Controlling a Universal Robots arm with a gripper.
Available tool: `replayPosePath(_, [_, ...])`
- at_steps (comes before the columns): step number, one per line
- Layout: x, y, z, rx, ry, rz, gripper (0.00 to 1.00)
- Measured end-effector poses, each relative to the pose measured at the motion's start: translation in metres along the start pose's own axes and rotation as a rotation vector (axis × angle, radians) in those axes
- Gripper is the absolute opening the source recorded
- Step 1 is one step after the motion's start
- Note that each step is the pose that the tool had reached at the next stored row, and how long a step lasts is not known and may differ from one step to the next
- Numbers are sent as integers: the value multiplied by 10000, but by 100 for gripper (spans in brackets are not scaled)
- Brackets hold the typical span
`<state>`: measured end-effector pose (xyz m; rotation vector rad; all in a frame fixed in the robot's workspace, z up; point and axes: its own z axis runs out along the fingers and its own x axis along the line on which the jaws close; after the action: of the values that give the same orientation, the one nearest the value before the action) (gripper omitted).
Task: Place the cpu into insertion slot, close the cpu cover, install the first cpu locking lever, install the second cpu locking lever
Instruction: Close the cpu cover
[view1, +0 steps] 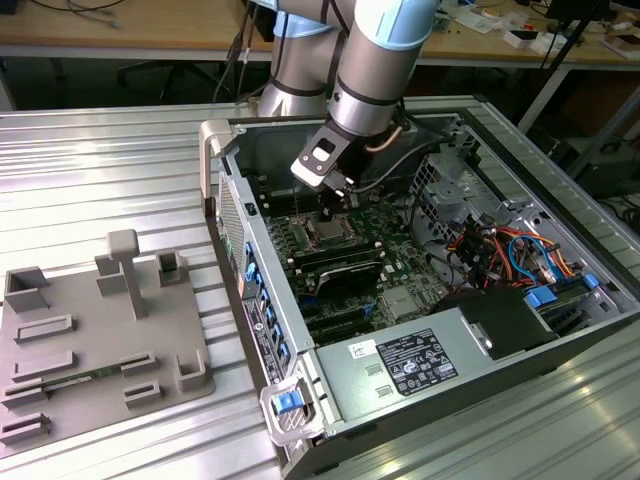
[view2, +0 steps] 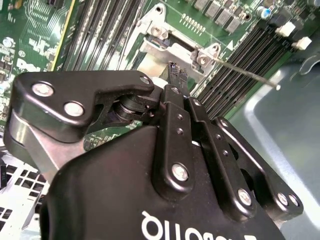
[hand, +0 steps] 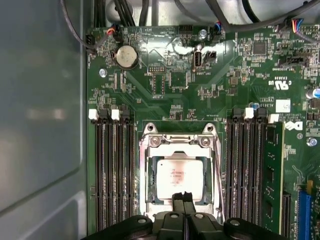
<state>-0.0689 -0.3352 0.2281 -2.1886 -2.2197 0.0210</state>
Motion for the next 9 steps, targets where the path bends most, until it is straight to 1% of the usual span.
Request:
replayPosePath(5, [1, -56, 50, 1, 0, -10, 11])
replayPosePath(8, [0, -65, 94, 1, -1, -16, 11])
replayPosePath(9, [0, -64, 120, 1, -1, -16, 11])
